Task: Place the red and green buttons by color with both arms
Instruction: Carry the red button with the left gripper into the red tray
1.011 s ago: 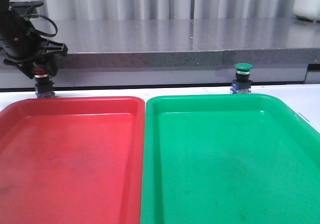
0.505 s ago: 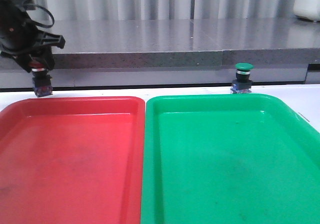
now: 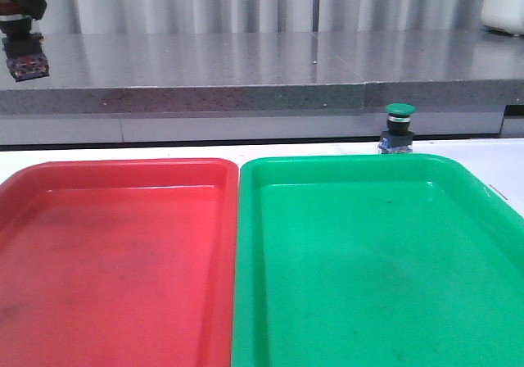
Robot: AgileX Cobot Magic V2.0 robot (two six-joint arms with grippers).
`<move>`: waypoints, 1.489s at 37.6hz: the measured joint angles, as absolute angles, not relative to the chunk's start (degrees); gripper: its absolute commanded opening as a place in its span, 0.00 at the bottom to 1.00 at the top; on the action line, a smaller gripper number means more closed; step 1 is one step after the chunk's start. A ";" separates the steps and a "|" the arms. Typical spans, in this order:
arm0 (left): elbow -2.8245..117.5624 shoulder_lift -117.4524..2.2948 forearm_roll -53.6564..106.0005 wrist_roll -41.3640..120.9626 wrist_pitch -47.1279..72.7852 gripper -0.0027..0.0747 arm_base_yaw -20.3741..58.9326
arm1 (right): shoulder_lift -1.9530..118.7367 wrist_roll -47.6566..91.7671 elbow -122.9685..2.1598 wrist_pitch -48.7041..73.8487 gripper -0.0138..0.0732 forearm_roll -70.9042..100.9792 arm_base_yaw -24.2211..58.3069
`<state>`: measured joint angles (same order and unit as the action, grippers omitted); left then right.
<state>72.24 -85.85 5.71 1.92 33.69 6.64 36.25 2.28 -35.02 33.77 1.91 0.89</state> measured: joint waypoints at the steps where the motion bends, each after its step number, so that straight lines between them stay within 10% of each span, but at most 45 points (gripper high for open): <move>1: 70.70 -84.06 5.71 1.92 33.69 0.38 7.26 | 36.25 2.28 -35.02 33.77 0.82 1.91 0.89; 18: 51.09 -70.34 6.39 1.92 33.11 0.38 19.38 | 36.25 2.28 -35.02 33.77 0.82 1.91 0.89; 48: 46.29 -88.38 6.04 1.92 15.40 0.38 20.93 | 36.25 2.28 -35.02 33.77 0.82 1.91 0.89; 56: 46.29 -88.77 6.04 1.92 15.31 0.54 20.93 | 36.25 2.28 -35.02 33.77 0.82 1.91 0.89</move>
<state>46.29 -88.77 6.04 1.92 15.31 20.93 36.25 2.28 -35.02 33.77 1.91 0.89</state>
